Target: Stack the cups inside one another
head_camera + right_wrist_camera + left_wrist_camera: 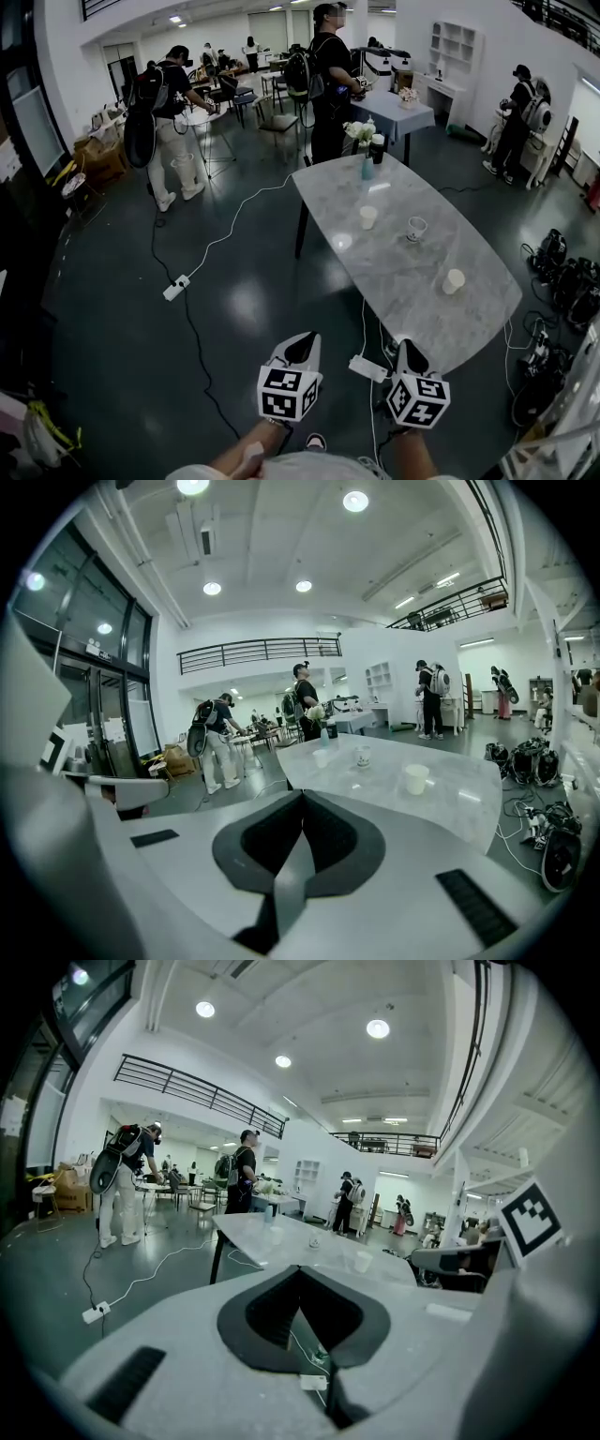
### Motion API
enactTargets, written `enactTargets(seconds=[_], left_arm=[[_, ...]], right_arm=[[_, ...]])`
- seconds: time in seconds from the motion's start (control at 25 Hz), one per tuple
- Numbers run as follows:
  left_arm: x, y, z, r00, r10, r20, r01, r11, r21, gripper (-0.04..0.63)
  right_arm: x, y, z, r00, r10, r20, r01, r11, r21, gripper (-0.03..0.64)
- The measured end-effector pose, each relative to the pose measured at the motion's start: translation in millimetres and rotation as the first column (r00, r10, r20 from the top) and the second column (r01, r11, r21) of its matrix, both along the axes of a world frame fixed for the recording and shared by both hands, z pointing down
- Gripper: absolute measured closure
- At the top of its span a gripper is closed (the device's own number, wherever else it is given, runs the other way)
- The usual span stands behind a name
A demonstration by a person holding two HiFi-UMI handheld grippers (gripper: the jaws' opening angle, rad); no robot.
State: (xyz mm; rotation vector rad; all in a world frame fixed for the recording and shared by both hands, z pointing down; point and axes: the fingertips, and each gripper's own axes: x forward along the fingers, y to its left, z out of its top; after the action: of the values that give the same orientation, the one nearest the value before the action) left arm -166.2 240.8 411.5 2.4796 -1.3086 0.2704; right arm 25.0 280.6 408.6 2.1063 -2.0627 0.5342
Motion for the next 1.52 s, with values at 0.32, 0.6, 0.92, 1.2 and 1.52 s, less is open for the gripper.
enactTargets(seconds=[0.32,0.6,0.92,1.2,1.52], left_arm=[[20,-31,8,0.999,0.036,0.030,-0.036,0.999,-0.013,0.600],[47,-60,10,0.996,0.081,0.048,-0.081,0.997,-0.018,0.600],[80,-136,19,0.981,0.189,0.052,-0.189,0.982,0.002,0.600],[105,-247,4,0.950,0.301,0.088,-0.305,0.952,0.034,0.600],[127,-326,3,0.918,0.386,0.090,-0.389,0.921,0.014,0.600]], right_arm=[[16,-33,6,1.000,0.008,0.012,-0.008,1.000,-0.006,0.609],[43,-46,19,0.999,0.053,0.007,-0.052,0.998,-0.042,0.609],[70,-104,33,0.988,0.156,-0.018,-0.156,0.986,-0.051,0.609],[76,-210,12,0.975,0.217,-0.043,-0.218,0.976,-0.008,0.609],[86,-270,17,0.952,0.306,-0.025,-0.307,0.951,-0.049,0.609]])
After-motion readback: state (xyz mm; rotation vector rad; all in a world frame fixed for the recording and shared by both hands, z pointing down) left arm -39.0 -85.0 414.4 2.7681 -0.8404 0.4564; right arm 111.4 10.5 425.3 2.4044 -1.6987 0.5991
